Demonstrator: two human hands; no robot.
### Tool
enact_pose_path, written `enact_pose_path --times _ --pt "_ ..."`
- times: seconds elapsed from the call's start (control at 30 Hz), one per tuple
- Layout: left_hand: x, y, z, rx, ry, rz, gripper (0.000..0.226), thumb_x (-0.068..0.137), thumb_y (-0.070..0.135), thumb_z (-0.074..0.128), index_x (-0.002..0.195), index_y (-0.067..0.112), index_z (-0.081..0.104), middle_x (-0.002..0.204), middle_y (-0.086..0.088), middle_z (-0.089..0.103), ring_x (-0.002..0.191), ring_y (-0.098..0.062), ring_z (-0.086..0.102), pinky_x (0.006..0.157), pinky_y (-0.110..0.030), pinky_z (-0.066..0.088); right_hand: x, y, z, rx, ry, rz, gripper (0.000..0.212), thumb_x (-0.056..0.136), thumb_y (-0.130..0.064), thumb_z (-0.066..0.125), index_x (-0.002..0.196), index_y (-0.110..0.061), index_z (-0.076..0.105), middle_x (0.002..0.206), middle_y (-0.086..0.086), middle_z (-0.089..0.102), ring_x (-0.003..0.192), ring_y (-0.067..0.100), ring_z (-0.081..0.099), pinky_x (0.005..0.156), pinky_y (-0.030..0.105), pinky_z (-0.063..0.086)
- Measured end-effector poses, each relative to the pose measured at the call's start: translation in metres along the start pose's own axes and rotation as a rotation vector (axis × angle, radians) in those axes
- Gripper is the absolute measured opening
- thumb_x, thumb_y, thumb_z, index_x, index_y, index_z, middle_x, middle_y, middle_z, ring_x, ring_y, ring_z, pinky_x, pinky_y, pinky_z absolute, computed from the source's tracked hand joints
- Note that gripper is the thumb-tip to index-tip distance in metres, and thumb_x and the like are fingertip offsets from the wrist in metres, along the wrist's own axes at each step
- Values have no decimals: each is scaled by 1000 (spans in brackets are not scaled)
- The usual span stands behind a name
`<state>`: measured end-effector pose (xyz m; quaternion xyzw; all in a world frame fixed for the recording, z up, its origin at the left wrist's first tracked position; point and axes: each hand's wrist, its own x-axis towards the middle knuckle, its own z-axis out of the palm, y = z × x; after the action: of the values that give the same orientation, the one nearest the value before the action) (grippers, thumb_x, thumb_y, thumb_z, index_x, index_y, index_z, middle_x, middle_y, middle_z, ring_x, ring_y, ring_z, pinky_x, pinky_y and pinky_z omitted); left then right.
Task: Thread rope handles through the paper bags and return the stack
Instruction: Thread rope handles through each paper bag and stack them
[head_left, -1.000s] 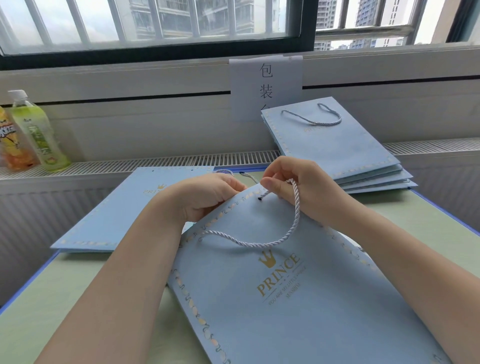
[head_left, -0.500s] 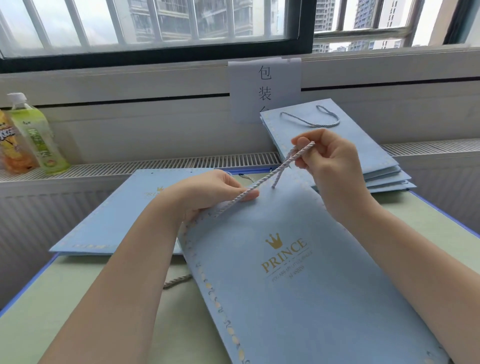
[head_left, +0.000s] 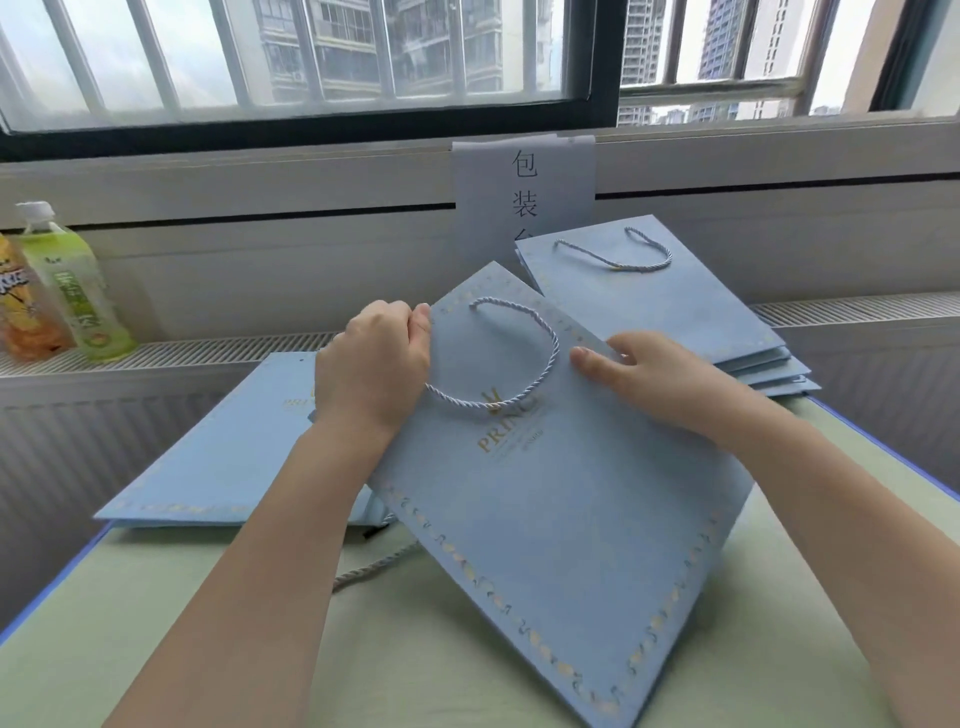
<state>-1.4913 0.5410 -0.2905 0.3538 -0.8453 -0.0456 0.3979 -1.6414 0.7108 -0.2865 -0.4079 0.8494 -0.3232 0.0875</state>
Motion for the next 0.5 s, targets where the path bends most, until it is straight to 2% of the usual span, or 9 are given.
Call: enact_pose_path --times 0.03,0.07,0.17,0.23,0.33,0.43,0.5 --pt "0 -2 2 12 45 3 37 101 34 33 74 10 43 88 -9 54 84 -35 50 72 -37 32 -2 -1 -5 58 -21 -5 39 90 -51 52 73 -16 55 67 -6 56 59 12 54 52 24 36" --pt "1 -4 4 27 75 18 35 100 34 35 77 11 46 91 -10 57 88 -35 51 75 -38 33 -3 -1 -8 141 -25 -14 38 90 -48 54 71 -15 58 63 -7 59 53 9 54 49 21 38" --pt "2 -7 9 33 88 35 31 95 39 49 103 10 56 109 -6 61 109 -30 47 85 -40 32 -4 1 -14 335 30 -20 28 92 -39 57 80 -15 67 65 -8 66 51 6 58 46 14 43" --pt "-1 -5 11 24 68 3 42 91 42 54 122 13 50 126 -5 52 126 -28 35 92 -41 31 -4 0 -15 467 23 15 26 93 -33 56 80 -13 66 64 -4 67 49 8 59 45 15 45" --pt "-5 4 15 -85 -79 -182 62 90 41 56 140 14 31 143 -10 34 136 -29 21 100 -47 30 -6 -2 -20 800 -43 50 18 95 -20 54 89 -5 61 71 8 63 47 13 60 45 19 49" --pt "-5 10 20 -425 -332 -379 65 92 38 55 143 11 26 141 -12 38 129 -30 37 98 -38 34 -6 -8 -27 1054 -121 42 18 95 -17 47 97 -4 59 64 6 67 49 14 64 43 18 48" --pt "-7 12 22 -532 -418 -378 58 93 39 53 140 12 32 130 -6 46 121 -26 48 92 -30 37 -8 -16 -28 1199 -231 16 27 97 -25 40 96 -8 61 64 1 69 53 12 66 44 18 49"
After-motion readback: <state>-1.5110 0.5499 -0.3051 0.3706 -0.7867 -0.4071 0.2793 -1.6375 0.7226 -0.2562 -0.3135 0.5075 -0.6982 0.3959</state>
